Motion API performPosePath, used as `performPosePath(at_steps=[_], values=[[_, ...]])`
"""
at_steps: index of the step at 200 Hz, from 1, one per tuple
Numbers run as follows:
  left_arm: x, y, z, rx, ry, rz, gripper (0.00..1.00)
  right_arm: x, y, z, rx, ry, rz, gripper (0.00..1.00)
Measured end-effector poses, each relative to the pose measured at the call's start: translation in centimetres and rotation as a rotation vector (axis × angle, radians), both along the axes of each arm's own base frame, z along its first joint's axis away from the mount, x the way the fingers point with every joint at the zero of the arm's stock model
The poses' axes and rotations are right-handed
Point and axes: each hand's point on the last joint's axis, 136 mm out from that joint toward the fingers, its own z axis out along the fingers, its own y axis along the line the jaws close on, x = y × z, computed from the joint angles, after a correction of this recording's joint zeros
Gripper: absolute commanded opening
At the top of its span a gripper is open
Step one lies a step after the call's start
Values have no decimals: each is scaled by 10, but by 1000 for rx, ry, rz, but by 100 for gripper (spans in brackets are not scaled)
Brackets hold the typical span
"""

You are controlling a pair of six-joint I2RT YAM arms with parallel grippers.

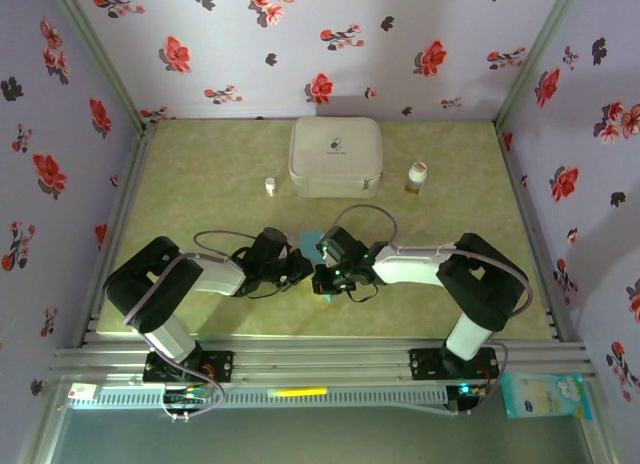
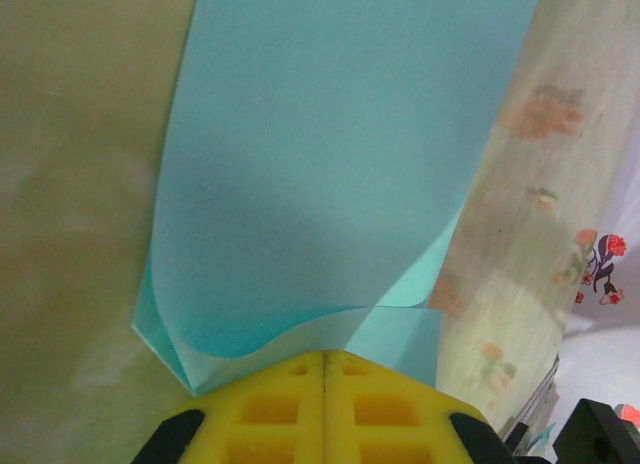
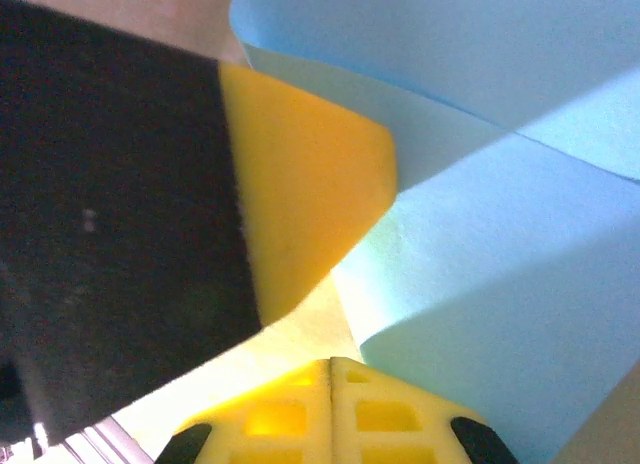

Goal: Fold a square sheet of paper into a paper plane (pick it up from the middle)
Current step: Third fold the triangle at the center of the table.

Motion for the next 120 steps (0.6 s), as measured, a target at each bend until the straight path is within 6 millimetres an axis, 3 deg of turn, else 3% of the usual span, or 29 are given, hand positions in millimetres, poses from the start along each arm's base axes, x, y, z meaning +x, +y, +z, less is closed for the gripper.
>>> performPosePath(at_steps=[120], values=[[0, 0, 0, -6, -6, 0, 0, -9, -8, -5, 61, 7, -44, 4]])
